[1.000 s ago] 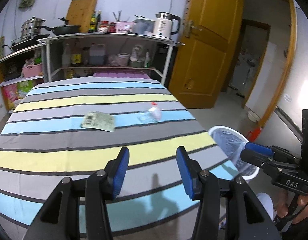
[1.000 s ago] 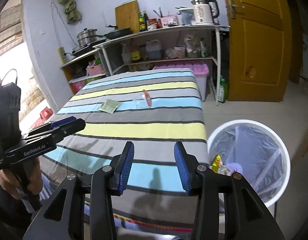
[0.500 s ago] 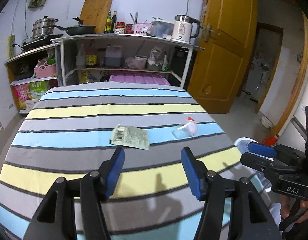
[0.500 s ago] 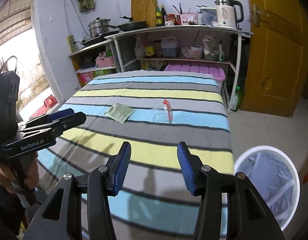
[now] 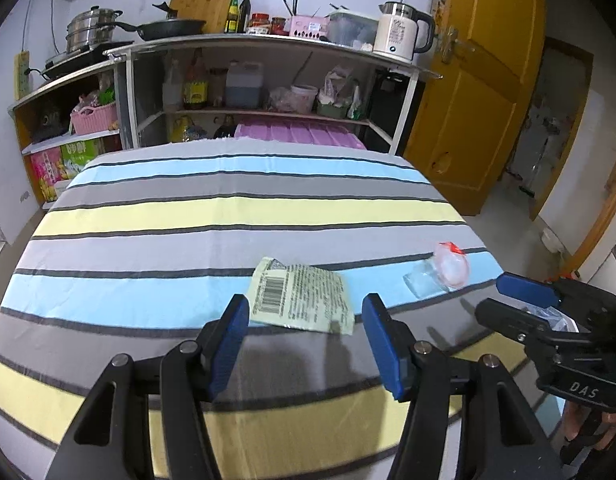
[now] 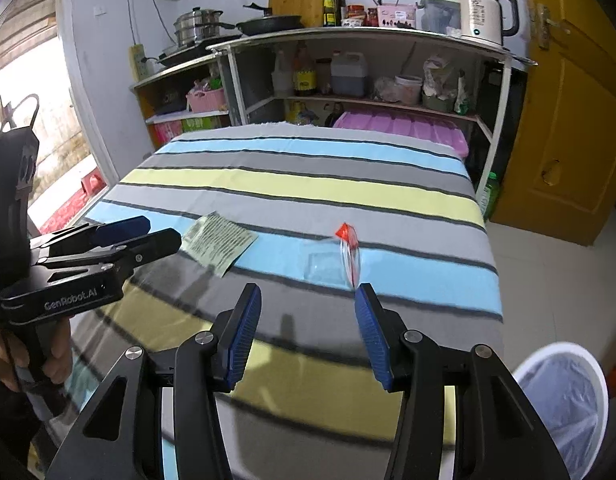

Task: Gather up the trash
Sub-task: 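Grasp the paper label with the left tool while the right grasps the clear bottle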

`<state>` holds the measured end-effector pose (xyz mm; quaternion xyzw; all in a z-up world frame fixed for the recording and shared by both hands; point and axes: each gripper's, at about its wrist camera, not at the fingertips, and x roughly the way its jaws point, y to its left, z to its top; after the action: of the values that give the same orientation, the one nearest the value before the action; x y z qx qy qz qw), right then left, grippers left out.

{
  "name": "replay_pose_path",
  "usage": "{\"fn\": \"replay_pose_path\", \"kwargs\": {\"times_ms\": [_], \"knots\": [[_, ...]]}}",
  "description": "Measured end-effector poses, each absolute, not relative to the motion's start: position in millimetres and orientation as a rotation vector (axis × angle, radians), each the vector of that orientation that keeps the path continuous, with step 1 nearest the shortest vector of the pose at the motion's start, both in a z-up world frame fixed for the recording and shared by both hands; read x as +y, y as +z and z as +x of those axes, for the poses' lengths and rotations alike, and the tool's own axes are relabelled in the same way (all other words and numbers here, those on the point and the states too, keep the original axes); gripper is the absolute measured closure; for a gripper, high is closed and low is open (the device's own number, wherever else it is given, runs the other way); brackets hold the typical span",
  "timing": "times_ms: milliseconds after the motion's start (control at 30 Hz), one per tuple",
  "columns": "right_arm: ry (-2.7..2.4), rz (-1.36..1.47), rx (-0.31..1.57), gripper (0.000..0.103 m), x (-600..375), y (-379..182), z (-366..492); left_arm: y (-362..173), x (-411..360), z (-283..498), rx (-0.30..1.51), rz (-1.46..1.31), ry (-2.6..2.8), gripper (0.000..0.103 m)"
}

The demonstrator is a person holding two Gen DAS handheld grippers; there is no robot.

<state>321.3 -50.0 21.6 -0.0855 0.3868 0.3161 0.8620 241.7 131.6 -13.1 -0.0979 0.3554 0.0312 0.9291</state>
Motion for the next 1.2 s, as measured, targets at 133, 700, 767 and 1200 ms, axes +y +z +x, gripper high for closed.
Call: {"fn": "replay_pose_path", "kwargs": {"times_ms": [133,700,767,1200], "knots": [[0.657,-0.206,0.824,0.053,-39.3,12.9,336.1,-17.0,137.5,251.8,0.745,-0.22,0.062,0.039],[0.665,-0.189,0.879,0.055,-34.9,-7.9,363.9,-42.5,147.4,292.6,0.839,-0.256,0.059,0.035],[0.668,-0.183,0.877,0.055,-34.4,-7.0,363.5,-43.0,145.3,294.7,0.845,-0.253,0.057,0.035],[0.667,-0.098,0.848,0.056,-67.3,8.2,340.8,-31.4,113.8,254.9,0.861,-0.233,-0.129,0.036]]}}
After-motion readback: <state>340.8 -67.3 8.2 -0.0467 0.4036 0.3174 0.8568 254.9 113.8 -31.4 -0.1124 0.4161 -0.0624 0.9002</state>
